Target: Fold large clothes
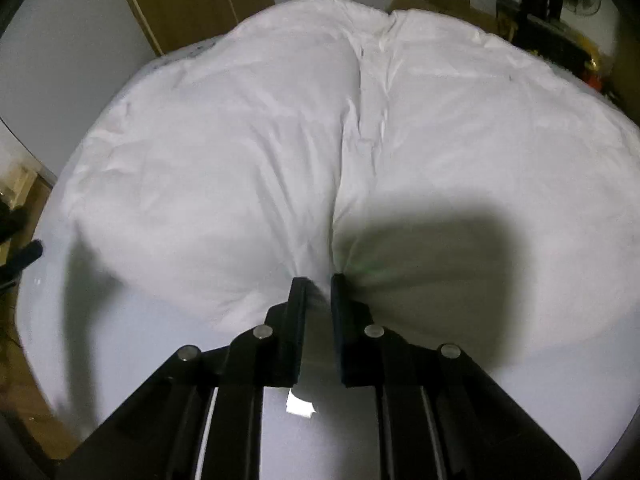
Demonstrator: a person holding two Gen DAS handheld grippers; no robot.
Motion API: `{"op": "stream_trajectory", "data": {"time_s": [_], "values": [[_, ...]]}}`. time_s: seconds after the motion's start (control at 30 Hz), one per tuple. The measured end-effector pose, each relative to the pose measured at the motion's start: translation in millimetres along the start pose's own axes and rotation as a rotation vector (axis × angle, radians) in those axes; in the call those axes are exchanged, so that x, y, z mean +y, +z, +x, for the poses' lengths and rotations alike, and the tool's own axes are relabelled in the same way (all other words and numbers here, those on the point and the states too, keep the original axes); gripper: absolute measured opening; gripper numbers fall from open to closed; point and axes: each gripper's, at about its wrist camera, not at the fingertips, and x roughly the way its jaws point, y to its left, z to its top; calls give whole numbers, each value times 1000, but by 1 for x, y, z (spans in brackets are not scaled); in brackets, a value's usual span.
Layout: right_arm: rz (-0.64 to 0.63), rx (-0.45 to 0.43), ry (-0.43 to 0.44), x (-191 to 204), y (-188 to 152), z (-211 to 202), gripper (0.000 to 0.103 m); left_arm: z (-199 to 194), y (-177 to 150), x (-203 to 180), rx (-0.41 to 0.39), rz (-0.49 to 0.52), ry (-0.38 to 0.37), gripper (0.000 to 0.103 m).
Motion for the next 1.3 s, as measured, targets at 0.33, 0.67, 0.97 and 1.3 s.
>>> {"op": "stream_trajectory", "data": {"time_s": [0.33, 0.67, 0.97, 1.3], "values": [[176, -69, -19, -54, 196, 6, 14, -12, -14, -10, -7, 16, -26, 79], [160, 36, -138, -59, 186, 68, 10, -2, -18, 10, 25, -15, 17, 79], [107, -15, 16, -43, 71, 51, 13, 34, -6, 15, 102, -108, -83, 82], [163, -210, 195, -47, 63, -42, 82, 64, -14, 27, 90, -299, -239, 103]]}}
